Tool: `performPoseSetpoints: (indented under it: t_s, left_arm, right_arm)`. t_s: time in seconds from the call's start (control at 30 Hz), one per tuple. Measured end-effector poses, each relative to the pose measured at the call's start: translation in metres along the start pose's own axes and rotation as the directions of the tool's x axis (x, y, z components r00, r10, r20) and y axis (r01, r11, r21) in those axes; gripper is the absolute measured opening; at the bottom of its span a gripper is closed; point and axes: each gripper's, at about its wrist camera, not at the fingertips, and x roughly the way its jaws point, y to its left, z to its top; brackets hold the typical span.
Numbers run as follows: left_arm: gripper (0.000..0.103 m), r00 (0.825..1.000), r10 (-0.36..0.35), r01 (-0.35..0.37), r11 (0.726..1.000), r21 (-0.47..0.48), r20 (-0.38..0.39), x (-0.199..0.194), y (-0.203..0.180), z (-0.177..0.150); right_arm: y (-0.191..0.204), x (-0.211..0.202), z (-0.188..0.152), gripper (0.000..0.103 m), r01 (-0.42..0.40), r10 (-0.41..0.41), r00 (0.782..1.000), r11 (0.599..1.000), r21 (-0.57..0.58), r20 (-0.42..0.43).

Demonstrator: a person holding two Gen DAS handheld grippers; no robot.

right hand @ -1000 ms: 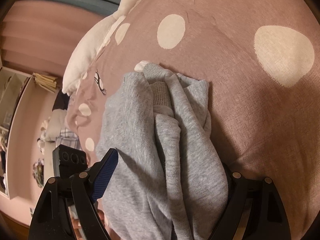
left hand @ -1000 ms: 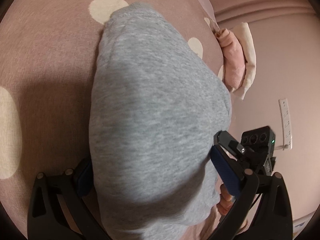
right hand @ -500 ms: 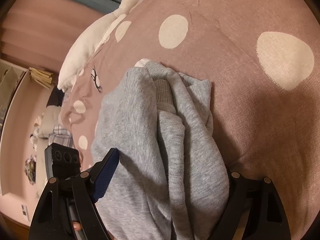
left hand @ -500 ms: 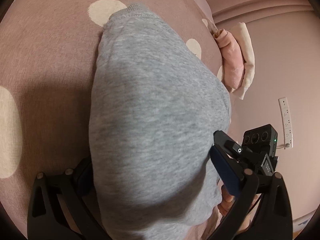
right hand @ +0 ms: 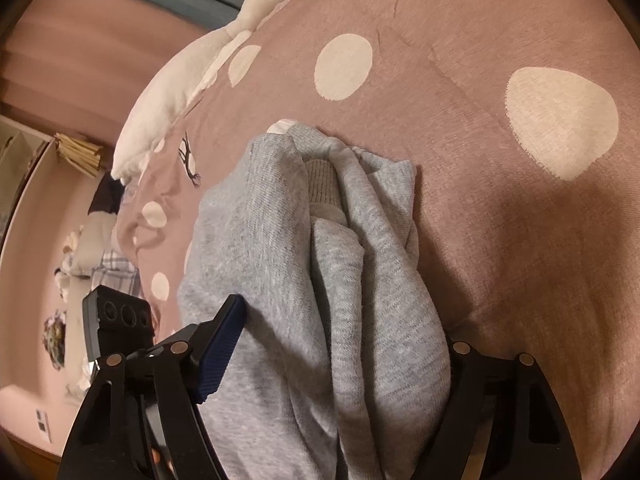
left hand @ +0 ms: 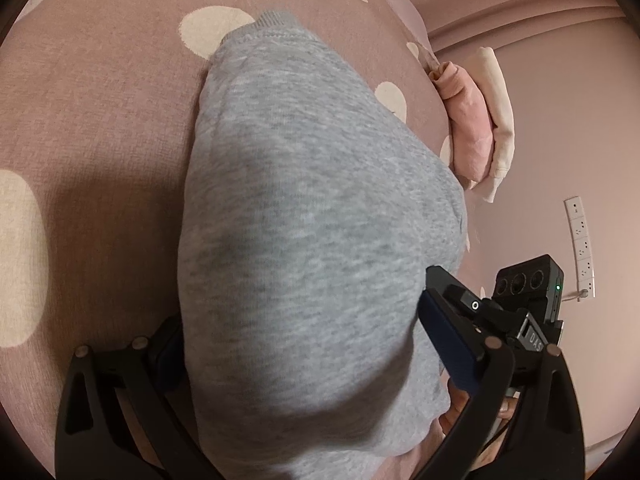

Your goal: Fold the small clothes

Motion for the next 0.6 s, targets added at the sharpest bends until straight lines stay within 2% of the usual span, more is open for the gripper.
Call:
performPoseSetpoints:
  t_s: [0.4,0.6]
  left_arm:
    - [0.092,0.997,0.073,-0.073,0.997,0.034,0.011,0.003,-0.011,-0.002]
    - [0.090,0.996,0.087,-0.087,0.996,0.037,0.010,0.006,-0.011,0.000]
  right_arm:
    - [0.001,-0.001,0.000,0.074,0.015,-0.015,1.000,1.000,-0.014,0.000]
    - [0.002,-0.001,0.001,0.073,0.030,-0.030,1.000,0.999,-0.028,0.001]
